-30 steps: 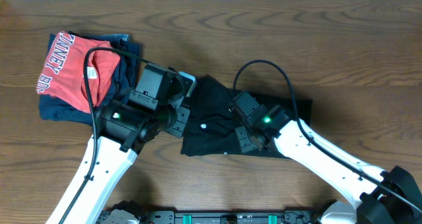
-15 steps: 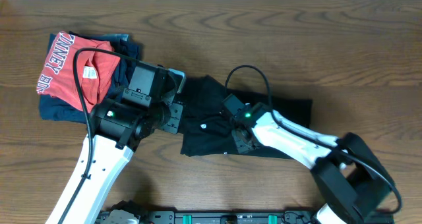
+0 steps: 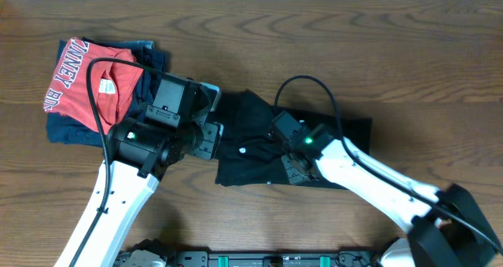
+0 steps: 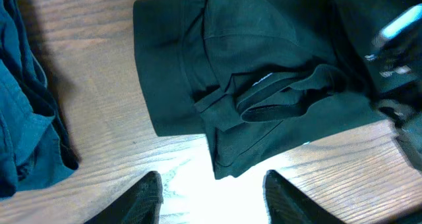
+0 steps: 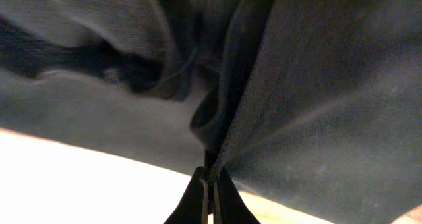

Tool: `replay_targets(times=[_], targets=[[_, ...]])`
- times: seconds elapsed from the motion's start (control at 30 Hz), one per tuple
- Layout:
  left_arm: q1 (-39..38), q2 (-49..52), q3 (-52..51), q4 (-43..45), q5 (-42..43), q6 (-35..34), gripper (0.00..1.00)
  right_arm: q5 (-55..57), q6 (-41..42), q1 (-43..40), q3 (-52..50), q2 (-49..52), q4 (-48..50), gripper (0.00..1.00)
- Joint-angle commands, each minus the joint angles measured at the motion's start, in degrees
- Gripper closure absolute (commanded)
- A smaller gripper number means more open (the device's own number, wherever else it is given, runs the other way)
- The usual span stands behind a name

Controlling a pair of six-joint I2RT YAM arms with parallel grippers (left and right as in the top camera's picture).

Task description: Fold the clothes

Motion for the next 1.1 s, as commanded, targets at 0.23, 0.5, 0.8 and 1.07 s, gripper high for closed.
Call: replay_targets(times=[0.23,0.5,0.8,1.07], targets=[[1.2,0.3,0.3,1.8,-0.9,-5.9,0.02,-4.8,-0.9,3.1,0.6,-1.4,1.0,0.67],[4.1,6.6,0.1,3.2,3.7,-7.7,0.02,-0.2,1.8,-4.7,0.7,-8.6,2.7,0.56],[4.6,22.5,-0.3,7.9,11.6,-3.5,0.02,-13.9,-0.1,-21.9,0.7,-13.2,3.6,0.59],[13.1,33.0,-0.3,9.1,20.0,3.3,0.02,-14.3,-3.7,-25.8,0.7,-13.2,-0.5,0.59]])
